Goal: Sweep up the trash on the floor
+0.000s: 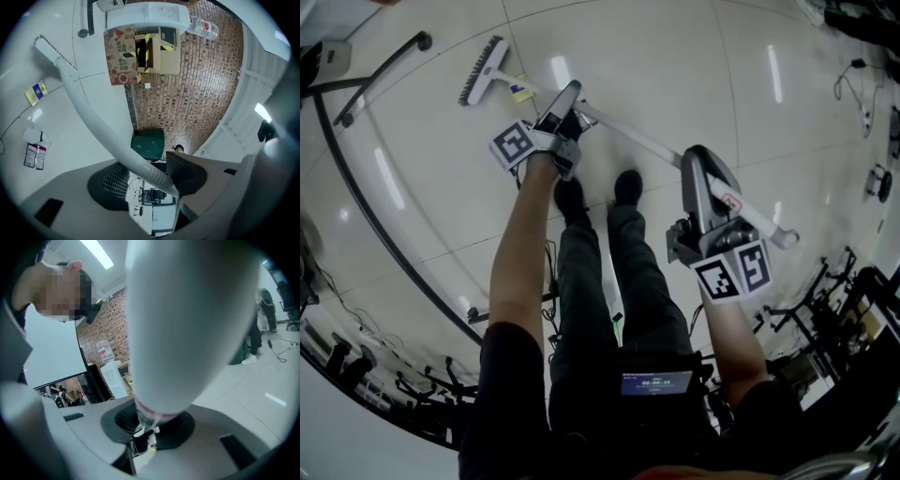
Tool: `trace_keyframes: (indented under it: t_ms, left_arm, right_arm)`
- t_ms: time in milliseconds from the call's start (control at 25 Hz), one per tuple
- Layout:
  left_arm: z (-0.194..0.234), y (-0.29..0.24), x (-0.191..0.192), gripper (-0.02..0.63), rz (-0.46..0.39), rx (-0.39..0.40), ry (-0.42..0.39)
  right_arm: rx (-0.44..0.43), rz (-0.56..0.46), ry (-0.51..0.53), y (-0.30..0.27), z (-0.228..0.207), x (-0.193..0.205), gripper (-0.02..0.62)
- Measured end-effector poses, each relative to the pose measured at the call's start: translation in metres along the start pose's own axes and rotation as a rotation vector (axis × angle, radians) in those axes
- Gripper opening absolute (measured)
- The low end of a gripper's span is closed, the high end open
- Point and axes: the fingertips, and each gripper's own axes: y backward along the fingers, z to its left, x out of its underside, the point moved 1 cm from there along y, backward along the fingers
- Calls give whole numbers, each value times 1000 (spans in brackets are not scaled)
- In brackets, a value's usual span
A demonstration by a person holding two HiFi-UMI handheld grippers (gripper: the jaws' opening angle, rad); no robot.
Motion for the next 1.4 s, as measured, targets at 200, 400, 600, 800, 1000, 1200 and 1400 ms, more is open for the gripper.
trace_keyframes:
  t_ms: [200, 400, 600, 800, 1000, 1200, 1400]
  left_arm:
    - [34, -3, -2, 238, 23, -61, 7]
    - [57, 0, 11, 238, 45, -76, 40]
    - [64, 0, 29, 235, 53, -82, 55]
    - [69, 3, 49, 224, 26, -97, 104]
    - [73, 3, 82, 224, 66, -122, 124]
    - [83, 4, 90, 224, 62, -126, 138]
    - [75, 3, 111, 221, 30, -106, 160]
  right_arm:
    - [43, 6, 12, -12, -6, 22, 75]
    - [85, 47, 6, -13, -16, 39, 75]
    - [161, 111, 48, -1, -32, 52, 86]
    - [153, 128, 73, 14, -37, 55, 86]
    - [159, 152, 75, 39, -55, 62, 87]
    - [156, 171, 80, 41, -61, 70, 89]
    - [137, 186, 121, 59, -65, 61, 89]
